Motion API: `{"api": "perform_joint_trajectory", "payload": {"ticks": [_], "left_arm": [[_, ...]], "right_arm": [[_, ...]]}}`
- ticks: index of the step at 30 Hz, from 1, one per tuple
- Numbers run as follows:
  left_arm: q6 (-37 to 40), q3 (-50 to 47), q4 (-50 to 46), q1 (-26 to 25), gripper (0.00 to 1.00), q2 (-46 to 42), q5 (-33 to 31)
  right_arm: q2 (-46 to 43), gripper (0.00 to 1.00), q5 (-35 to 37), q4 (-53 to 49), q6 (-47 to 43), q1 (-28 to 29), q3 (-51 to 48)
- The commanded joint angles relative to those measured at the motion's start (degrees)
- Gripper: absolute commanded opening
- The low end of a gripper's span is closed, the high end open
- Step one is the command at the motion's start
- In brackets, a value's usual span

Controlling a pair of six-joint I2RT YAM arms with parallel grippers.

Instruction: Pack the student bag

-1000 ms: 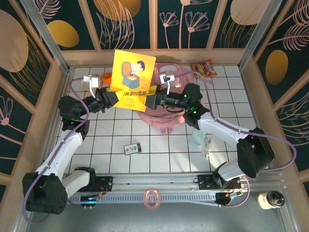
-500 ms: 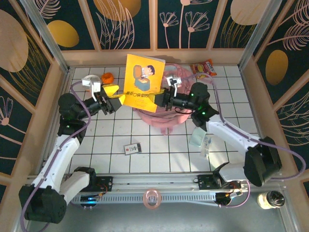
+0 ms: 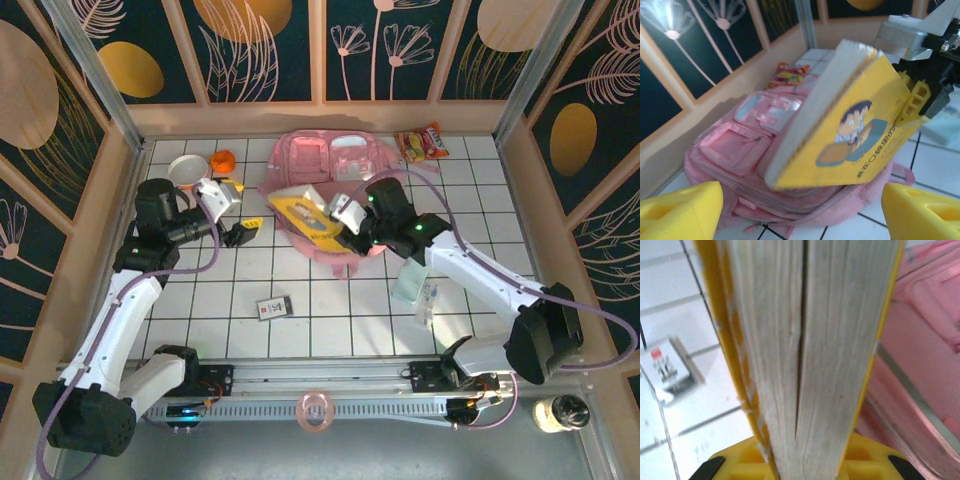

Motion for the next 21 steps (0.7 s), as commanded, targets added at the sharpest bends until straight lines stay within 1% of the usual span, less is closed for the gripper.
{"api": "perform_joint_trajectory", "payload": {"ticks": [1,3,5,8,11,12,13,14,15,16,17,18,19,21], "left_arm": [[12.84,2.00,-7.62,-2.81,0.83,2.46,-2.18],[14.69,2.70,-9.76,-5.04,0.84,4.50,-4.28],[15.38,3.52,-10.64,-6.57,0.84,6.40,-5.01],[15.32,3.93,-10.62,-7.78,0.84,8.49,-4.77],[14.38,5.97,-10.23,-9.30,0.80,10.28,-3.03],[14.27,6.12,-10.07,-9.93,0.75,10.92,-2.82],[14.12,6.34,-10.08,-10.49,0.65,11.44,-2.10],[13.76,6.54,-10.00,-10.77,0.45,11.81,-0.89],[12.58,6.49,-9.30,-10.74,0.22,12.07,0.76],[11.60,6.29,-8.49,-10.82,0.09,12.01,1.95],[10.94,5.86,-7.19,-10.79,0.00,11.48,2.99],[9.22,4.76,-4.52,-10.74,0.00,10.80,3.49],[6.74,3.43,-1.55,-10.76,0.00,10.06,3.56],[1.61,1.18,4.69,-10.66,0.00,8.94,6.16]], "right_arm": [[-0.19,0.00,2.41,-1.81,-12.53,2.00,3.37],[0.49,0.00,1.34,-2.15,-14.45,2.51,4.05],[1.38,0.00,1.01,-2.97,-16.03,3.08,4.90],[3.07,0.00,0.76,-5.16,-17.84,3.55,6.49],[4.00,0.00,-1.26,-6.49,-19.00,3.64,8.00],[4.00,0.00,-2.14,-6.37,-19.19,3.62,8.28],[3.93,0.00,-3.10,-6.13,-19.38,3.56,8.50],[3.74,0.00,-3.66,-5.57,-19.27,3.56,8.59],[3.36,0.00,-4.39,-4.54,-18.64,3.18,8.50],[2.92,0.03,-5.61,-3.73,-17.88,2.68,8.50],[2.16,0.13,-7.50,-2.48,-16.42,1.80,8.35],[0.92,0.24,-10.08,-0.86,-14.19,0.39,7.61],[-0.45,0.34,-13.09,0.93,-12.54,-1.25,6.30],[-5.15,0.50,-20.62,7.52,-6.70,-6.41,0.47]]}}
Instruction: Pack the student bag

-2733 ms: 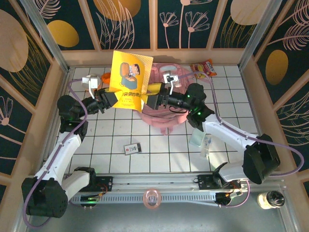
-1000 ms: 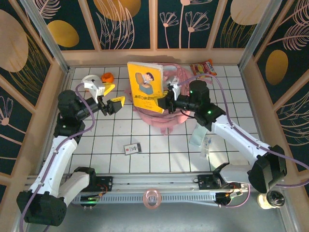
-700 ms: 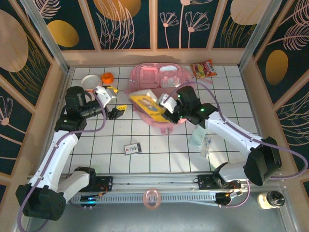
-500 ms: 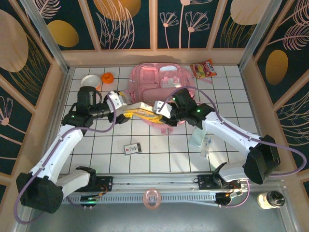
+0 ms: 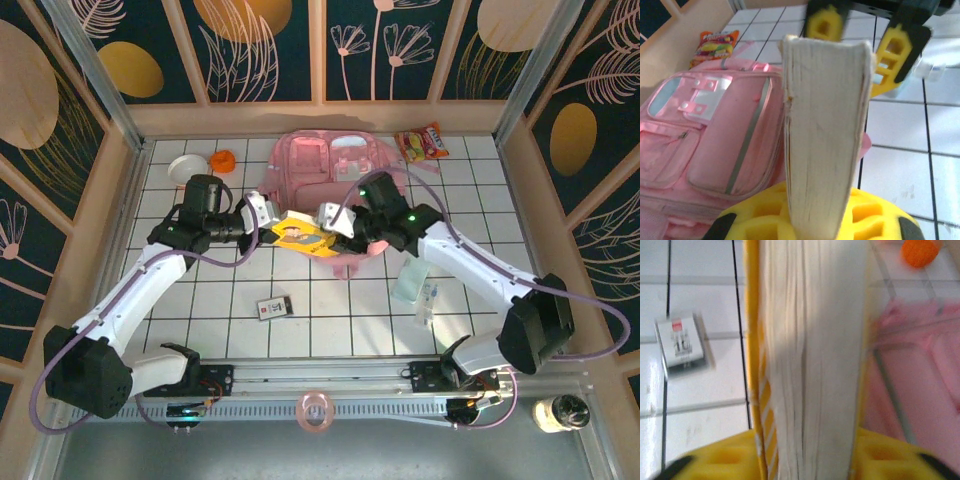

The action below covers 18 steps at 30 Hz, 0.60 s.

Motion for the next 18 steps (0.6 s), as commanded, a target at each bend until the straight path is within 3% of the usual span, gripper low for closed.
{"api": "perform_joint_trajectory", "payload": {"ticks": [1,4,6,9,13,18], "left_arm": [[-9.34,-2.36,12.97,-0.15,0.00,-2.38,8.39],[-19.41,-4.03,24.17,0.00,0.00,-1.34,15.35],[-26.32,-4.55,31.90,0.01,0.00,0.36,19.65],[-33.29,-4.25,40.16,-0.05,0.00,2.49,23.63],[-37.31,-2.96,44.33,-0.05,0.00,3.52,26.18],[-40.76,-1.16,46.19,-0.05,0.00,3.81,26.63]], "right_arm": [[-9.20,0.54,-15.03,13.35,9.40,-6.79,-6.67],[-16.02,0.65,-23.09,25.03,20.41,-14.10,-16.24],[-19.61,0.68,-26.41,31.75,27.47,-17.25,-20.97],[-23.42,0.73,-28.00,40.48,36.62,-21.34,-26.43],[-25.30,0.77,-32.98,51.56,47.58,-26.26,-31.56],[-22.95,0.76,-40.93,62.33,55.82,-26.73,-33.15]]}}
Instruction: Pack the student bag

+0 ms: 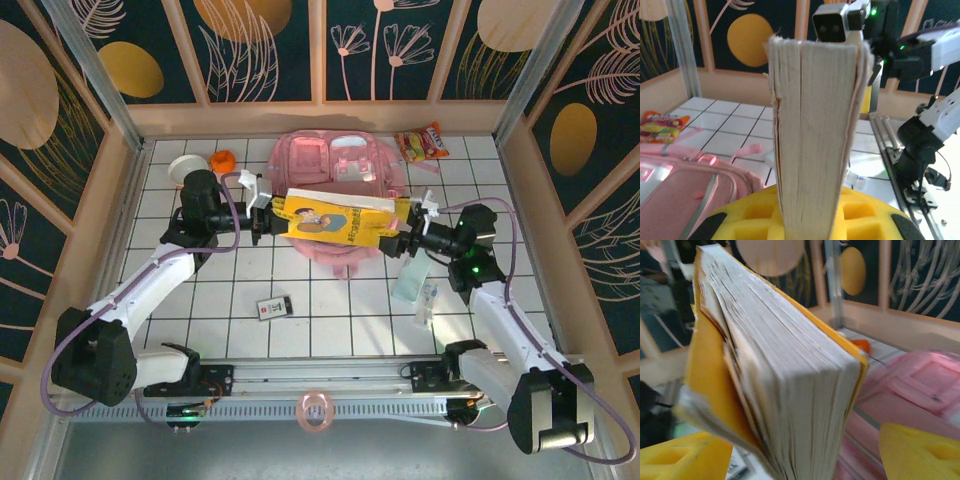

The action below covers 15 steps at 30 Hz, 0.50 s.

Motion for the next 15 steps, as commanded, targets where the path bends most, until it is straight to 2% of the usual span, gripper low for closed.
{"api": "perform_joint_trajectory", "payload": {"ticks": [1,5,8,10,13,14,15], "left_arm": [[-5.96,3.43,9.96,-0.13,0.00,0.01,4.84],[-10.39,3.50,13.93,-0.30,0.00,1.23,5.66],[-11.32,3.84,14.73,-0.56,0.00,2.15,5.89],[-11.56,3.82,15.15,-0.82,0.00,2.66,5.73],[-10.65,3.90,13.59,-0.82,0.01,3.77,4.49],[-8.92,4.13,11.56,-0.82,0.06,4.09,3.57],[-6.43,4.29,8.63,-0.82,0.16,4.28,1.74]], "right_arm": [[1.52,0.76,-9.06,14.31,10.35,-0.03,-0.72],[5.20,0.70,-12.18,21.69,16.44,0.60,-0.25],[8.13,0.57,-13.75,24.00,18.57,1.83,1.17],[9.68,0.45,-14.36,24.25,18.88,2.15,2.01],[10.97,0.16,-14.42,27.22,20.56,1.92,2.36],[11.20,0.04,-14.15,29.33,22.00,1.63,2.23],[11.23,0.00,-13.36,31.32,23.79,1.02,2.00]]}}
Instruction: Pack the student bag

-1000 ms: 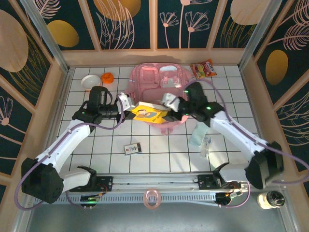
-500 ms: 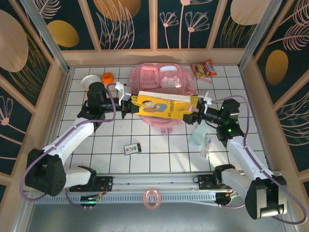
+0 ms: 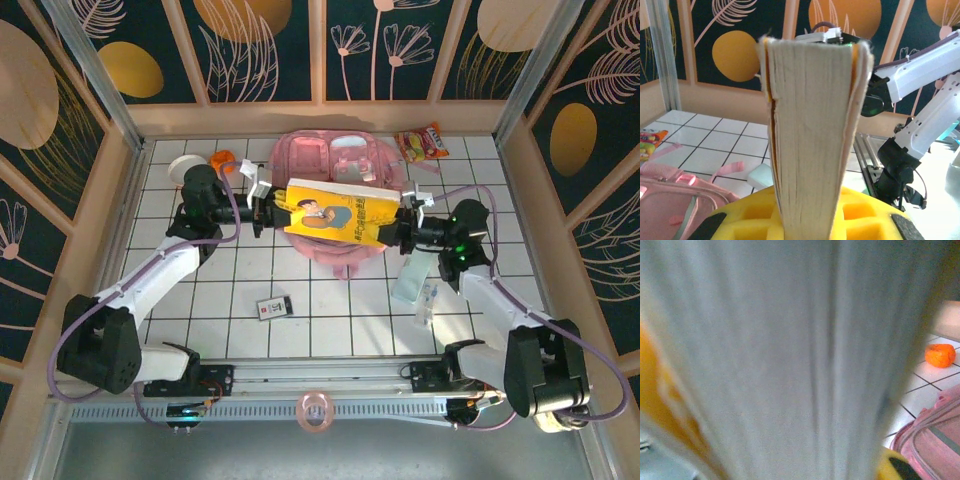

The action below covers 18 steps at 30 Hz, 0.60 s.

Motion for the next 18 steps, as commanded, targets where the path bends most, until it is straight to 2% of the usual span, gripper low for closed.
{"api": "perform_joint_trajectory", "payload": {"ticks": [1,3,5,6,10,14,18], "left_arm": [[5.90,2.70,-2.84,-0.54,0.26,0.26,-4.18],[11.38,2.23,-7.58,-0.54,0.50,-0.18,-13.61],[14.08,1.02,-8.25,-0.62,0.62,0.01,-23.24],[16.16,0.51,-8.81,-0.78,0.66,0.43,-27.15],[26.45,1.27,-12.65,-3.52,0.77,4.71,-35.39],[36.16,6.56,-19.33,-9.39,0.84,12.72,-41.92],[39.80,10.86,-19.88,-12.77,0.89,20.82,-46.27]], "right_arm": [[-0.20,0.00,0.26,10.42,6.96,-1.36,1.11],[-1.01,0.00,3.33,12.37,11.34,-5.00,0.13],[-1.88,0.00,6.27,11.95,15.57,-9.44,-0.82],[-2.35,0.00,7.74,10.83,17.62,-11.80,-1.19],[-5.32,0.00,15.69,2.92,20.94,-18.14,-2.72],[-9.15,0.00,23.55,-12.81,14.26,-19.20,-0.87],[-12.16,0.00,33.10,-28.00,8.98,-19.36,1.99]]}}
